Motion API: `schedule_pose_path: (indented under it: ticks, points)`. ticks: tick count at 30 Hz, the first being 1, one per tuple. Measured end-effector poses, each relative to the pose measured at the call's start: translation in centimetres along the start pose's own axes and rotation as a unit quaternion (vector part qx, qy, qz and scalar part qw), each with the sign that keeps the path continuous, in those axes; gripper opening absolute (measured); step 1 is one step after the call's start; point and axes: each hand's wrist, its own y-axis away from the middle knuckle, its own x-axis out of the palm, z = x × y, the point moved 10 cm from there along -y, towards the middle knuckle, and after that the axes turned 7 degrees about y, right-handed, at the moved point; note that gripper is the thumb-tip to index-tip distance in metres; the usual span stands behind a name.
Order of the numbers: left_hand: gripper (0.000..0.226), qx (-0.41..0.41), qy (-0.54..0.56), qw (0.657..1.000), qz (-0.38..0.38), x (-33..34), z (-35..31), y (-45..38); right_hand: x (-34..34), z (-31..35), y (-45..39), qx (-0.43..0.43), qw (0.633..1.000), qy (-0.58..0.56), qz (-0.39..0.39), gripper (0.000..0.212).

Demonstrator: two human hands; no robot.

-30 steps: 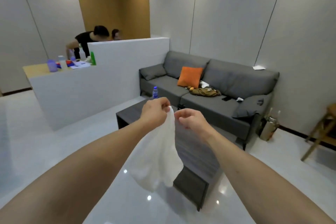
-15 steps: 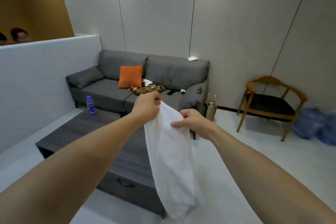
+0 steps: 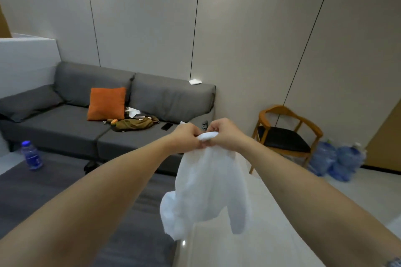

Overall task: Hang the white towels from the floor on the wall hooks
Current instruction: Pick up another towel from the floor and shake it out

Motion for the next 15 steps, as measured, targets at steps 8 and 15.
schedule_pose_path:
  ticks: [8, 15]
  points:
    - [0.018, -0.094, -0.046, 0.989, -0.105, -7.0, 9.4, -7.3, 0.8, -4.1, -10.0, 0.007, 0.997, 0.074, 0.009, 0.024]
    - [0.01, -0.106, 0.085, 0.973, -0.186, -5.3, 10.6, -12.6, 2.6, 0.4, -20.2, -0.15, 0.987, 0.04, 0.035, 0.019]
